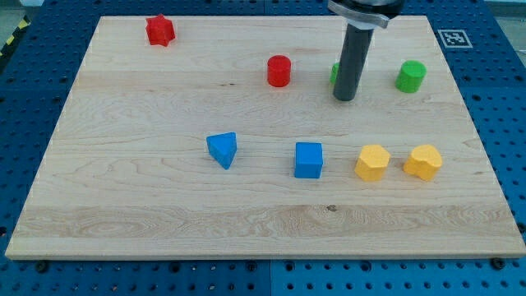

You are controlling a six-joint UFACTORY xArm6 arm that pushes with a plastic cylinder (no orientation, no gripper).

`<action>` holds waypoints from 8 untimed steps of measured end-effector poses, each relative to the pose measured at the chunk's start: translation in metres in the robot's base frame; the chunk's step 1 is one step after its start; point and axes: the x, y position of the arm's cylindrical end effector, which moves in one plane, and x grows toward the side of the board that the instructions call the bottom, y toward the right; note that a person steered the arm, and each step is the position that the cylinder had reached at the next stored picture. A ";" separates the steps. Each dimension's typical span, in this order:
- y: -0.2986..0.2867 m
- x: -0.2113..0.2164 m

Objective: Move the red circle to the right side of the red star

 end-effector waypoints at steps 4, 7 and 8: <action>-0.102 -0.037; -0.187 -0.073; -0.215 -0.076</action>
